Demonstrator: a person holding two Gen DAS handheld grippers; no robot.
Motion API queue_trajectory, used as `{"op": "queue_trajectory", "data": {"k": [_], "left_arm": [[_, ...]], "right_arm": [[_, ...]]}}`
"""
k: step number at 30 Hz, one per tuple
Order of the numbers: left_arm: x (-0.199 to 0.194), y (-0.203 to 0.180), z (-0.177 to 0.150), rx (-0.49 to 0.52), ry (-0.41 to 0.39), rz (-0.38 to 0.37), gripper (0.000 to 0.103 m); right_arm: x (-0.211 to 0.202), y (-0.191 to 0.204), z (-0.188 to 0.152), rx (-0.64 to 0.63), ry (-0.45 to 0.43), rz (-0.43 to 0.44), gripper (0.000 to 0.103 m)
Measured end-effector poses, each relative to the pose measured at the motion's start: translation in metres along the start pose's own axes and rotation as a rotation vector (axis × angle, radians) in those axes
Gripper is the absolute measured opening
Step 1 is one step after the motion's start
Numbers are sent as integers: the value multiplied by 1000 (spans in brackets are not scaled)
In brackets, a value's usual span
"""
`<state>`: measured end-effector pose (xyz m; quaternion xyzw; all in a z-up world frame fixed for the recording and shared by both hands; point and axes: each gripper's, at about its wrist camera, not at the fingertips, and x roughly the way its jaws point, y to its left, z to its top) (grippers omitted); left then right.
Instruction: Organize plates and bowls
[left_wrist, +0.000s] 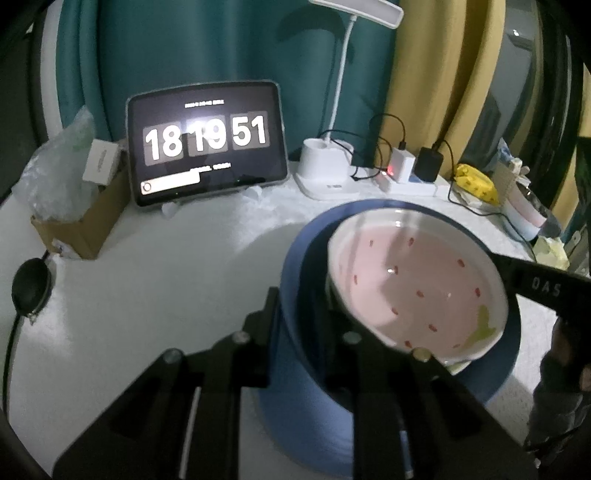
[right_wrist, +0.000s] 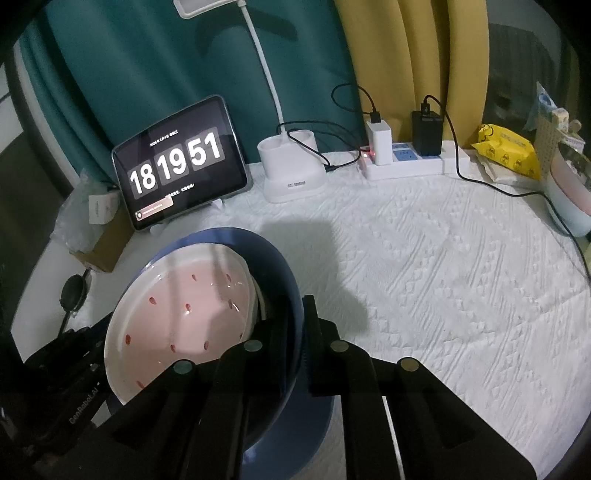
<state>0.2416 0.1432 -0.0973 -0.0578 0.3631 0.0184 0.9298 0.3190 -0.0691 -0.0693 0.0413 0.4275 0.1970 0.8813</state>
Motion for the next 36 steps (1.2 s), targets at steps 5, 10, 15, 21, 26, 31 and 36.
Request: {"op": "queue_trajectory", "data": {"k": [5, 10, 15, 21, 26, 31, 36], "left_arm": [[0, 2, -1, -4, -3, 6, 18], [-4, 1, -2, 1, -8, 47, 24], [-7, 6, -3, -25, -5, 90, 35], [-13, 8, -8, -31, 0, 106, 37], [-16, 8, -11, -42, 6, 107, 37], [-19, 7, -13, -50, 14, 110, 38], [-22, 8, -14, -66, 27, 98, 38]], "right_arm": [[0, -3, 0, 6, -1, -3, 17], [-2, -7, -2, 6, -2, -11, 28], [-4, -8, -5, -18, -13, -35, 38], [-8, -9, -9, -32, -14, -47, 45], [-12, -8, -12, -45, -17, -51, 46], [-15, -7, -15, -56, -20, -57, 47], [-18, -9, -17, -48, -18, -53, 50]]}}
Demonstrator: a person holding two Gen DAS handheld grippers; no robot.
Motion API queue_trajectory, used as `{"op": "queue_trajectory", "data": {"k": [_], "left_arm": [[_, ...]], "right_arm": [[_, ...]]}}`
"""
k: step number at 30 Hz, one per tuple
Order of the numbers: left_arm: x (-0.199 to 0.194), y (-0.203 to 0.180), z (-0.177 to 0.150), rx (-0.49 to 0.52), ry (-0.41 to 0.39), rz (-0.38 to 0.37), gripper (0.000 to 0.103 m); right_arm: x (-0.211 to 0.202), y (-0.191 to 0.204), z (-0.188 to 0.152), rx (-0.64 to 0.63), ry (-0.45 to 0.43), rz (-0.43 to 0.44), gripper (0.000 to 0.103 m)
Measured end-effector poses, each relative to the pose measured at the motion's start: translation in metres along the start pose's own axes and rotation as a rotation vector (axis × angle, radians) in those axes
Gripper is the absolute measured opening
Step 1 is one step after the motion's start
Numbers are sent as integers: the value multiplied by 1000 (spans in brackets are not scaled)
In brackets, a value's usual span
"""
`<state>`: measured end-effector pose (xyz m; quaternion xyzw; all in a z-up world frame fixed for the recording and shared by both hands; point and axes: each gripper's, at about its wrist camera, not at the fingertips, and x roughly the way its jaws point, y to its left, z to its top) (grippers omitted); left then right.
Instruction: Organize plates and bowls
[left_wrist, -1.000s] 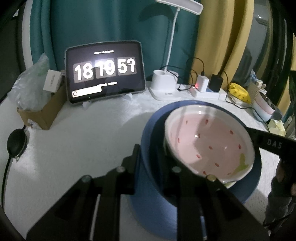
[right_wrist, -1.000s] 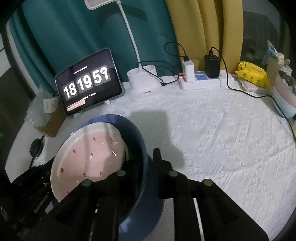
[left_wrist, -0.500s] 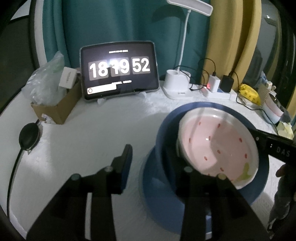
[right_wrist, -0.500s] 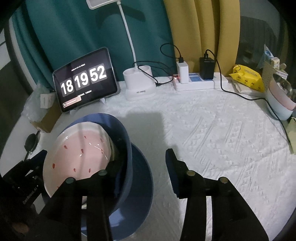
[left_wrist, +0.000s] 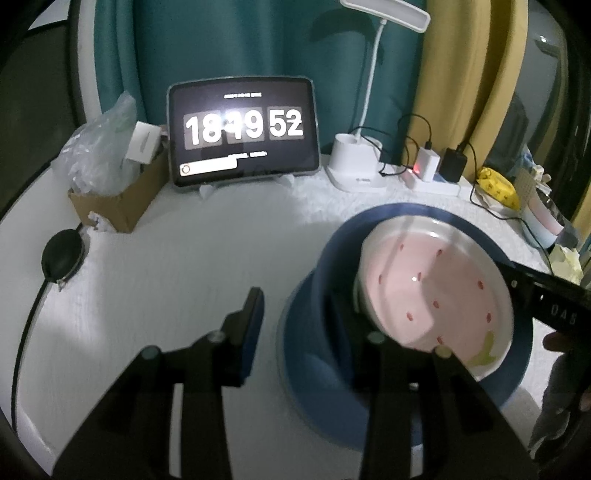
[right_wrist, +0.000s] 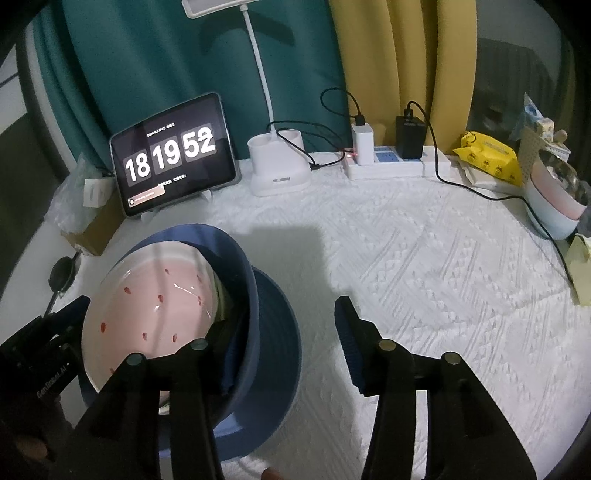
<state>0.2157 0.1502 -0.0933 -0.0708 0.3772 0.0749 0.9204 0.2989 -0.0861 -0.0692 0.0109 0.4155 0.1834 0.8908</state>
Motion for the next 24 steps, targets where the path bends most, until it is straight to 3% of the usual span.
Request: {"op": "queue_trajectory", "data": {"k": [3, 6, 8, 10, 20, 24], "left_arm": [[-5, 4, 2, -25, -6, -24, 38], [-17, 5, 12, -30, -54, -31, 40], [-25, 4, 18, -29, -79, -37, 48], [-33, 1, 22, -24, -106, -40, 61], [-68, -22, 20, 36, -178, -48, 68], [-84, -29, 14, 48, -200, -50, 84]], "right_arm": [[-1, -4, 0, 20, 9, 20, 50], [-11, -9, 4, 49, -30, 43, 62], [-20, -11, 11, 50, -57, 42, 62], [-28, -12, 15, 48, -78, 39, 62], [-55, -11, 16, 25, -127, 22, 62], [-68, -7, 10, 5, -143, 19, 62]]}}
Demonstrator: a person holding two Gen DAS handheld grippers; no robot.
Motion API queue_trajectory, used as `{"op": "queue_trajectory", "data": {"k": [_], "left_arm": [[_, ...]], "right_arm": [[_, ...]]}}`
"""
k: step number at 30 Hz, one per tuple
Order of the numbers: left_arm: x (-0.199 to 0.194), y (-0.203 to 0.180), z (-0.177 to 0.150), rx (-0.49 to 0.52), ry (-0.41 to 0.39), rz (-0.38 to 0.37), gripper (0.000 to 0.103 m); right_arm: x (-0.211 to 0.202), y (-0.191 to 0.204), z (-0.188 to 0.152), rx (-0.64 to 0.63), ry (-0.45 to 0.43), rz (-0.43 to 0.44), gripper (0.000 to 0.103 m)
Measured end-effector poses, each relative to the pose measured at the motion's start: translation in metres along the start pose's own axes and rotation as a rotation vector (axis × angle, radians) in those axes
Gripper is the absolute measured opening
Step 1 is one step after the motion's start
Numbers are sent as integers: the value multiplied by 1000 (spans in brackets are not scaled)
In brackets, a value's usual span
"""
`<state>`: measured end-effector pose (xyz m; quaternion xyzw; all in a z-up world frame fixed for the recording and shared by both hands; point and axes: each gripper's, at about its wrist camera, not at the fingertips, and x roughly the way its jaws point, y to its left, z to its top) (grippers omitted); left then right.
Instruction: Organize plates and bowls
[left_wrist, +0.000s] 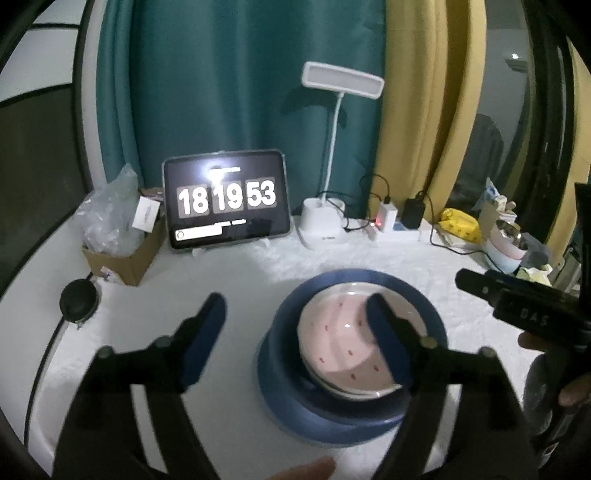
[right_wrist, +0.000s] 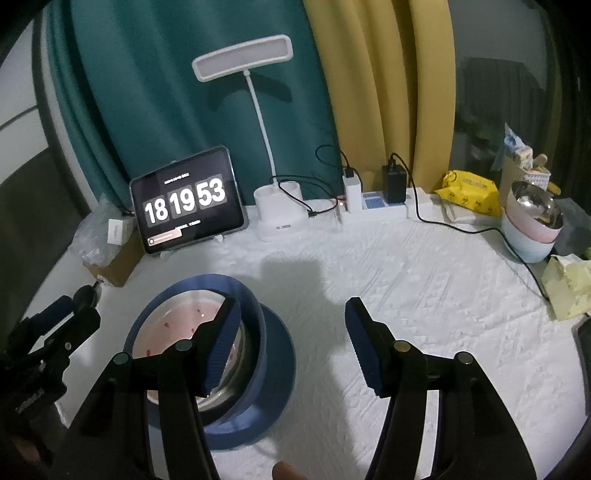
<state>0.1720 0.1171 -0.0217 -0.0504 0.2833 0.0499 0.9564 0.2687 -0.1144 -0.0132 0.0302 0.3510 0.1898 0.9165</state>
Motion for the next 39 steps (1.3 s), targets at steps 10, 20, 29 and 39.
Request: {"op": "queue_trajectory", "data": {"k": [10, 20, 29, 39], "left_arm": [[-39, -23, -14, 35, -48, -9, 91], [-74, -46, -28, 59, -82, -42, 91], [-94, -66, -46, 56, -85, -72, 91], [-113, -90, -63, 76, -135, -80, 91]], "right_arm": [[-36, 5, -15, -37, -29, -8, 62], [-73, 0, -33, -47, -63, -23, 62], [-106, -10, -51, -51, -101, -46, 62], [-135, -27, -67, -58, -133, -101, 62]]}}
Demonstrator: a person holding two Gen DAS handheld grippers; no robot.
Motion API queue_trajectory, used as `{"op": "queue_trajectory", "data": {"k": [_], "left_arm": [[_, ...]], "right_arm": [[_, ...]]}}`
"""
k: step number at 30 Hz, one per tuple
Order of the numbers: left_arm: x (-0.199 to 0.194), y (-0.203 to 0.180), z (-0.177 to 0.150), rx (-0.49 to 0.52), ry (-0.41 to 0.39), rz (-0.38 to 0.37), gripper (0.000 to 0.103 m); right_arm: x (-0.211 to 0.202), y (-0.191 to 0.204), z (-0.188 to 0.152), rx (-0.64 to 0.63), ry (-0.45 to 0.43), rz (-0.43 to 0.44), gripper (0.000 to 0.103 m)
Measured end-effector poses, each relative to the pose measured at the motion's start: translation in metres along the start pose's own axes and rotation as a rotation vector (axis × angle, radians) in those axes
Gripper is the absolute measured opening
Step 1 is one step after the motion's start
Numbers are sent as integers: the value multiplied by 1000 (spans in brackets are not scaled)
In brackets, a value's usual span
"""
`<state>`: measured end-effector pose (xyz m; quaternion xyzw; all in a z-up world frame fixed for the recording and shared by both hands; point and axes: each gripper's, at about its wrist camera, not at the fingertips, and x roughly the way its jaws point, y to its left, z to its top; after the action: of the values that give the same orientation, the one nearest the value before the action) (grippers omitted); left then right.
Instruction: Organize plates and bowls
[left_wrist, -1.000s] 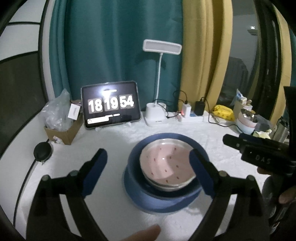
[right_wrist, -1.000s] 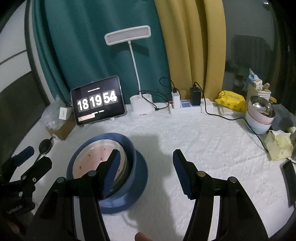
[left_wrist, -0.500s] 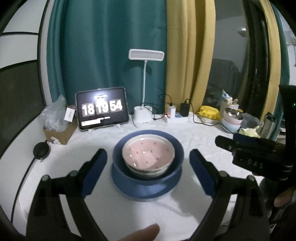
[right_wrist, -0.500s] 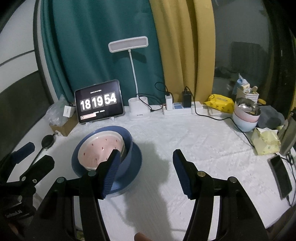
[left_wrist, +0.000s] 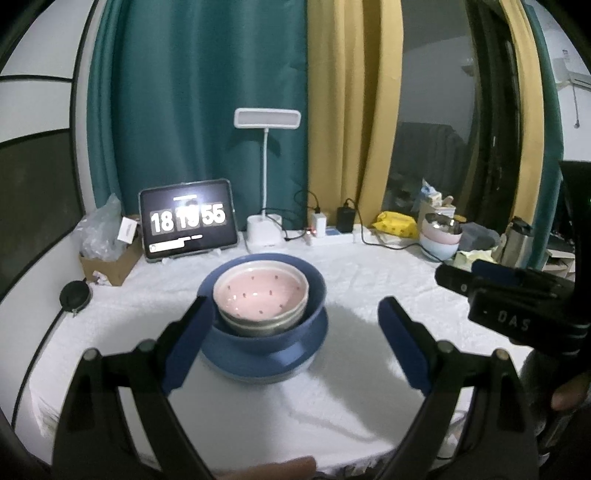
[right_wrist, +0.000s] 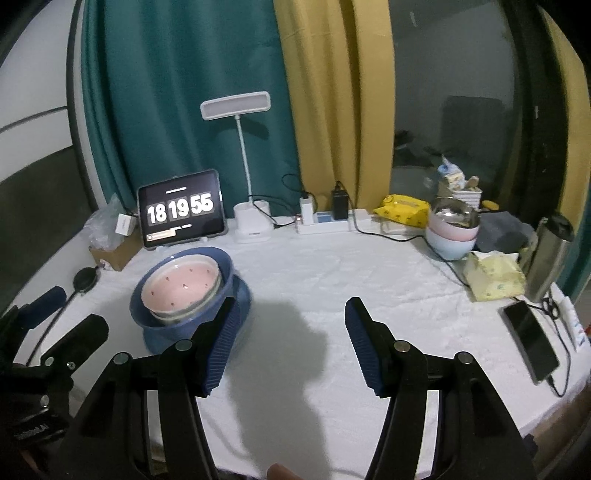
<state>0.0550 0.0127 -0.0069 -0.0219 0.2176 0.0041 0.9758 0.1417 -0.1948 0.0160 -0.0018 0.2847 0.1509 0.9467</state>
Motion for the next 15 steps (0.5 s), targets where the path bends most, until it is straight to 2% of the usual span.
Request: {"op": "queue_trajectory", "data": {"k": [8, 15], "left_arm": [[-12, -14, -12, 18, -35, 28, 91], [-24, -17, -10, 20, -73, 30, 91]], "right_arm": [[-26, -12, -13, -17, -25, -34, 62], [-42, -19, -19, -7, -52, -46, 62]]}}
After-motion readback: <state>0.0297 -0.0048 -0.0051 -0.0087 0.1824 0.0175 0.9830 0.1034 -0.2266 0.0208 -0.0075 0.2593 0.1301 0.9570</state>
